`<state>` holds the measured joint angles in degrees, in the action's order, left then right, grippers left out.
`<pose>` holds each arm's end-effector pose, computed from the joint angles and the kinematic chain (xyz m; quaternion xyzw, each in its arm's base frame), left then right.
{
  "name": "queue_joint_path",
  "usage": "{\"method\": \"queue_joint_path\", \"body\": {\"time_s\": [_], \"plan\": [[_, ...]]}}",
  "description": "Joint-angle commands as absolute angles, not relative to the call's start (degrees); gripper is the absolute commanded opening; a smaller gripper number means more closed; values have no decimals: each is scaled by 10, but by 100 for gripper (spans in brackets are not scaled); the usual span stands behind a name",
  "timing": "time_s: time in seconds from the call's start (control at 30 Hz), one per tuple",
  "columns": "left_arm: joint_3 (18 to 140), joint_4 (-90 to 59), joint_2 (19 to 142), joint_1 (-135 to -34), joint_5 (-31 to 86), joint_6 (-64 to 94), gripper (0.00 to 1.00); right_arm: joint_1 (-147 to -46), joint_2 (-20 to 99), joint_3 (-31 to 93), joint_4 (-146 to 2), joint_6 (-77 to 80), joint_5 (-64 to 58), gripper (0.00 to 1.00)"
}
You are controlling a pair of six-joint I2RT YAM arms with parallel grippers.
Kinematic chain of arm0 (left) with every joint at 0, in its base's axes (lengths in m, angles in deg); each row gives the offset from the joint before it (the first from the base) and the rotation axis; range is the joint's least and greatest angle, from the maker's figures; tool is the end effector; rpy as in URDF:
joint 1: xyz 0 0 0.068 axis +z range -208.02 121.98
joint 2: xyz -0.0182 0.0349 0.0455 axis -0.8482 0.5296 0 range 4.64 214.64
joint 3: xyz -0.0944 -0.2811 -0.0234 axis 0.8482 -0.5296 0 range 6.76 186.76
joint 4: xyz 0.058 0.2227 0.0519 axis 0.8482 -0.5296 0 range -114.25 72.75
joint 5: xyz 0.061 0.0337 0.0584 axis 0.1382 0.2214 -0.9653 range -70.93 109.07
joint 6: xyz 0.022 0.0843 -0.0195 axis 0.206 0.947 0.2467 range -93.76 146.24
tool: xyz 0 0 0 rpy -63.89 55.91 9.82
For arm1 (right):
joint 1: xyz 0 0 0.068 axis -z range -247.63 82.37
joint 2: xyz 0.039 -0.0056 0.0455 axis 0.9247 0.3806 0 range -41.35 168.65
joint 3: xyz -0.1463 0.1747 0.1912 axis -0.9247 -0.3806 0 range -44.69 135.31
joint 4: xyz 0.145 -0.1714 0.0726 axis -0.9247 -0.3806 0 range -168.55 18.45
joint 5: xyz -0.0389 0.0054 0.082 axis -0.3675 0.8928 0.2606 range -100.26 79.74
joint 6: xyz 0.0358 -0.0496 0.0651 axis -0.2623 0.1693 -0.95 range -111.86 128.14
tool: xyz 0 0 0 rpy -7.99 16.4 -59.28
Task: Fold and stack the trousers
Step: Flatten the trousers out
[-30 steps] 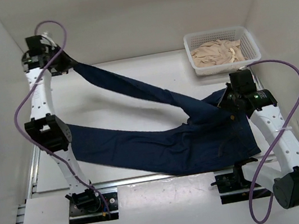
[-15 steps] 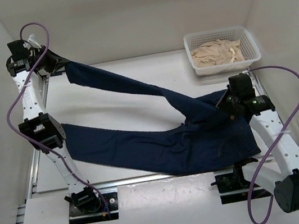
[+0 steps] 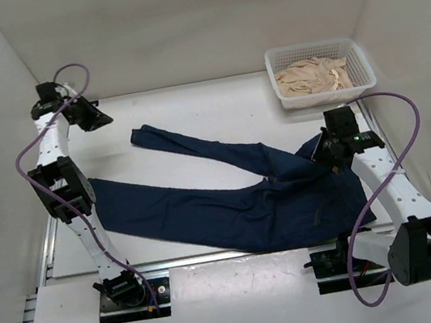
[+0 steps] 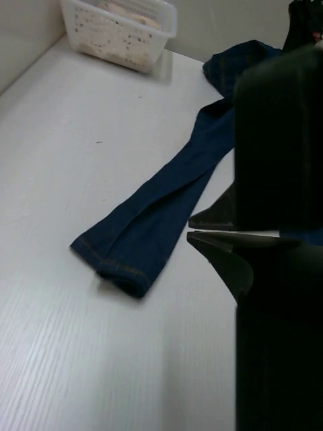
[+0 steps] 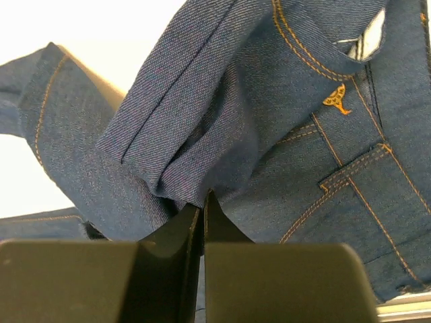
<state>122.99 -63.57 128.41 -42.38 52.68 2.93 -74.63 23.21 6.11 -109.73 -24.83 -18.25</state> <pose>0.4809 0.0889 0.2717 -0.2189 0.8879 -0.2941 0.2779 0.2153 0.0154 0.2610 0.2340 0.9138 0.0493 0.3282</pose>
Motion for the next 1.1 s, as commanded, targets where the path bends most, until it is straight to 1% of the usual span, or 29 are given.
{"method": "queue_joint_path", "body": {"time_s": [0.0, 0.07, 0.1, 0.13, 0.17, 0.2, 0.27, 0.33, 0.43, 0.47, 0.5, 0.53, 0.57, 0.6, 0.63, 0.67, 0.7, 0.73, 0.77, 0.83, 0.87, 0.9, 0.93, 0.97, 1.0, 1.07], "plan": [[1219, -639, 1212, -486, 479, 68, 10, -739, 268, 93, -1107, -209, -159, 0], [1236, -679, 1237, -514, 446, 81, 10, -739, 315, 123, -1146, -225, -181, 17], [1237, -688, 1244, -522, 438, 81, 10, -739, 324, 130, -1177, -234, -220, 26], [1237, -688, 1250, -538, 432, 81, 10, -739, 324, 130, -1188, -258, -245, 51], [1244, -697, 1261, -547, 426, 81, 10, -739, 315, 130, -1194, -266, -264, 67], [1244, -712, 1266, -556, 416, 81, 10, -739, 302, 130, -1200, -274, -283, 76], [1252, -732, 1272, -579, 390, 81, 10, -739, 252, 137, -1200, -275, -312, 88], [1252, -732, 1272, -591, 383, 81, 10, -744, 212, 147, -1194, -269, -321, 88], [1244, -732, 1260, -616, 373, 75, 10, -744, 195, 161, -1188, -259, -346, 81], [1244, -732, 1260, -631, 362, 75, 10, -744, 195, 167, -1188, -254, -346, 68], [1244, -738, 1260, -637, 332, 75, 10, -739, 195, 174, -1188, -253, -346, 62], [1244, -738, 1260, -643, 316, 70, 12, -733, 208, 174, -1188, -253, -335, 50], [1244, -744, 1260, -648, 303, 64, 18, -733, 216, 191, -1188, -241, -306, 28], [1251, -752, 1260, -648, 288, 64, 34, -733, 223, 199, -1188, -235, -290, 18], [1251, -757, 1265, -648, 279, 58, 76, -740, 237, 207, -1175, -229, -273, 13], [1258, -757, 1265, -653, 271, 58, 88, -760, 242, 217, -1170, -213, -263, 10], [1268, -766, 1271, -653, 252, 52, 95, -776, 253, 241, -1165, -203, -257, 10], [1275, -775, 1278, -658, 239, 52, 100, -793, 261, 253, -1159, -195, -257, 12], [1281, -775, 1283, -658, 229, 47, 100, -827, 271, 267, -1154, -181, -257, 20], [1309, -789, 1305, -665, 202, 42, 100, -854, 318, 309, -1148, -161, -247, 32], [1323, -801, 1317, -665, 187, 35, 100, -875, 342, 325, -1153, -148, -238, 36], [1346, -820, 1335, -665, 160, 16, 100, -883, 393, 355, -1153, -138, -216, 44], [1407, -839, 1378, -665, 129, 15, 100, -890, 420, 372, -1158, -129, -201, 46], [1440, -856, 1400, -665, 128, 15, 100, -897, 449, 390, -1173, -129, -196, 48], [1490, -884, 1419, -659, 138, 15, 100, -897, 505, 429, -1182, -109, -188, 55], [1503, -891, 1450, -659, 143, 15, 100, -902, 563, 477, -1207, -87, -158, 66]]}}
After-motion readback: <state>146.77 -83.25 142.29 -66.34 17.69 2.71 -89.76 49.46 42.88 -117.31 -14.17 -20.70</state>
